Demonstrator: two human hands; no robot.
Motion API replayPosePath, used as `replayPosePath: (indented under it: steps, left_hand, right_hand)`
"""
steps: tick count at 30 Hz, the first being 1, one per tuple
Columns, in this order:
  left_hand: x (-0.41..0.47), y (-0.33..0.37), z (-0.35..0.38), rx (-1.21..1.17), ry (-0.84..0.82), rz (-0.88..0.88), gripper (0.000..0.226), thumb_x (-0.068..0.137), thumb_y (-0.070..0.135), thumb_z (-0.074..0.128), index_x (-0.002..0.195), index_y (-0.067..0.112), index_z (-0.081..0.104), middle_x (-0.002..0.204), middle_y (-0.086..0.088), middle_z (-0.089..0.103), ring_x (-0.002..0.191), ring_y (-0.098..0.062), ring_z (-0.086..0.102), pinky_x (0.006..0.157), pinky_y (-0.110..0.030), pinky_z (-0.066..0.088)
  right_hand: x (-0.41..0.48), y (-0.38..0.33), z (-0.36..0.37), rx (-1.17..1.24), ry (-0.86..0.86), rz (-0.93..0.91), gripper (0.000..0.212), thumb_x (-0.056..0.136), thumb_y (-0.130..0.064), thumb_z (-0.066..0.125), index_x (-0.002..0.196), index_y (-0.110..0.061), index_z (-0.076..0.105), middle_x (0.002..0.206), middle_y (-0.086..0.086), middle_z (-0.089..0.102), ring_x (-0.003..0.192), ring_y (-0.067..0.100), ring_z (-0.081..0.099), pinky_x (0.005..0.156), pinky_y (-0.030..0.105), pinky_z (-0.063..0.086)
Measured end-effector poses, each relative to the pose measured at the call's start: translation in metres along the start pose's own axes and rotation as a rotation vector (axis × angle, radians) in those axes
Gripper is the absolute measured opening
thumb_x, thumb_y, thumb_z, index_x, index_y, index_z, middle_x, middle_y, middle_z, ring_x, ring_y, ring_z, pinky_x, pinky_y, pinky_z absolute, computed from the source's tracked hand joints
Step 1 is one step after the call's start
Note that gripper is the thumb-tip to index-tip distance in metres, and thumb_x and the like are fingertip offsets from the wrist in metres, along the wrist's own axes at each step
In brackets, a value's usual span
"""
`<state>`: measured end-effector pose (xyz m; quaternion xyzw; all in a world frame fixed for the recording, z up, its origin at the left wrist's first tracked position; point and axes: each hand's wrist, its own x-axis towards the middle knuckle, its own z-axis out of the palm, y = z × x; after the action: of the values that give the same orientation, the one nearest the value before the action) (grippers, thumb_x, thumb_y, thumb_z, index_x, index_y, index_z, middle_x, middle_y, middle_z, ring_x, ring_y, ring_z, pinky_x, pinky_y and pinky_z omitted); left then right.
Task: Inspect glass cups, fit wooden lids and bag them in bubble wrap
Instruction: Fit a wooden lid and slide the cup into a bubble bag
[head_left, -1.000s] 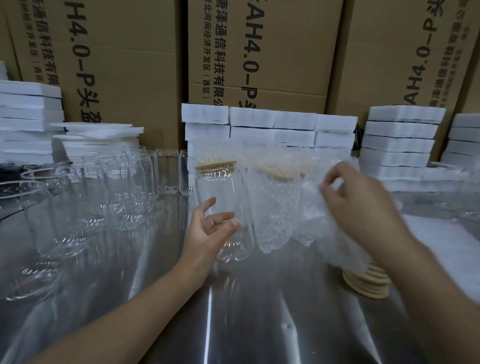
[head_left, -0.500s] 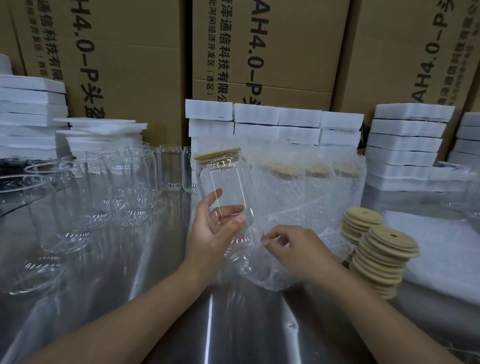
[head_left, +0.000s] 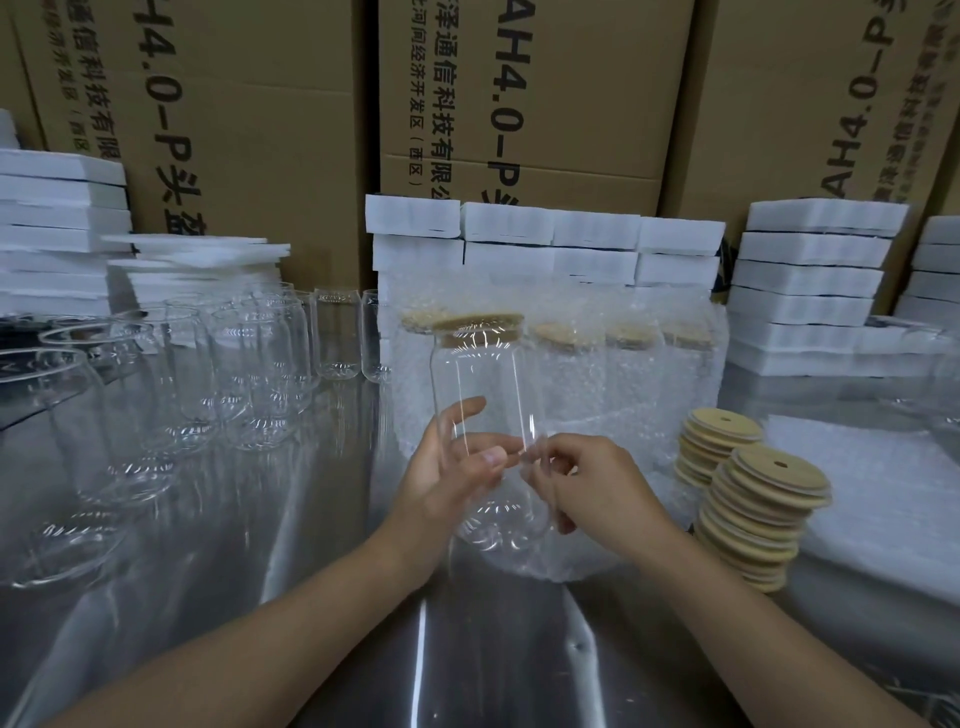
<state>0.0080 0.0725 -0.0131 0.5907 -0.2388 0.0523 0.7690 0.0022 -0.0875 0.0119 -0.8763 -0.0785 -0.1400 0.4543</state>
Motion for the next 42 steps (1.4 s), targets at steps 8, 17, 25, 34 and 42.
replayPosePath:
  steps: [8,17,25,34,42]
  left_hand:
    - [0.002,0.002,-0.006,0.047,0.094,0.094,0.077,0.052,0.043,0.069,0.123,0.026,0.045,0.099,-0.001,0.071,0.095,-0.005,0.066,0.075,-0.019,0.053]
    - [-0.005,0.001,-0.005,0.251,0.04,0.178,0.078,0.059,0.045,0.072,0.129,0.029,0.041,0.12,-0.006,0.061,0.11,-0.008,0.061,0.077,-0.024,0.053]
    - [-0.003,-0.005,-0.005,0.356,0.074,0.226,0.078,0.059,0.05,0.075,0.129,0.038,0.041,0.123,0.006,0.057,0.115,-0.008,0.058,0.088,-0.027,0.052]
    - [-0.003,-0.003,-0.008,0.656,0.037,0.37,0.085,0.062,0.059,0.074,0.132,0.06,0.025,0.123,0.038,0.041,0.121,0.001,0.045,0.095,-0.009,0.036]
    - [-0.002,-0.004,-0.002,0.765,0.08,0.39,0.088,0.053,0.062,0.071,0.131,0.054,0.03,0.129,0.028,0.027,0.122,-0.004,0.035,0.1,-0.003,0.027]
  right_hand:
    - [0.002,0.0,-0.006,0.131,-0.165,0.063,0.029,0.083,-0.001,0.065,0.106,-0.018,0.069,0.079,0.003,0.065,0.056,0.008,0.059,0.059,0.021,0.052]
    - [0.002,-0.001,-0.003,0.182,0.009,-0.001,0.023,0.085,-0.031,0.068,0.065,-0.019,0.069,0.055,-0.003,0.063,0.048,0.009,0.051,0.054,0.028,0.045]
    - [-0.003,-0.006,0.001,0.399,-0.002,0.027,0.046,0.098,-0.04,0.048,0.064,-0.014,0.067,0.055,0.006,0.062,0.049,0.018,0.059,0.05,0.024,0.049]
    - [-0.014,-0.003,0.006,0.065,0.093,-0.313,0.061,0.061,-0.086,0.049,0.11,-0.052,0.039,0.098,-0.024,0.059,0.081,-0.001,0.062,0.063,0.017,0.05]
    - [-0.013,-0.002,0.012,0.103,0.28,-0.272,0.07,0.047,-0.073,0.067,0.106,-0.048,0.039,0.095,-0.02,0.063,0.084,-0.005,0.061,0.064,0.017,0.049]
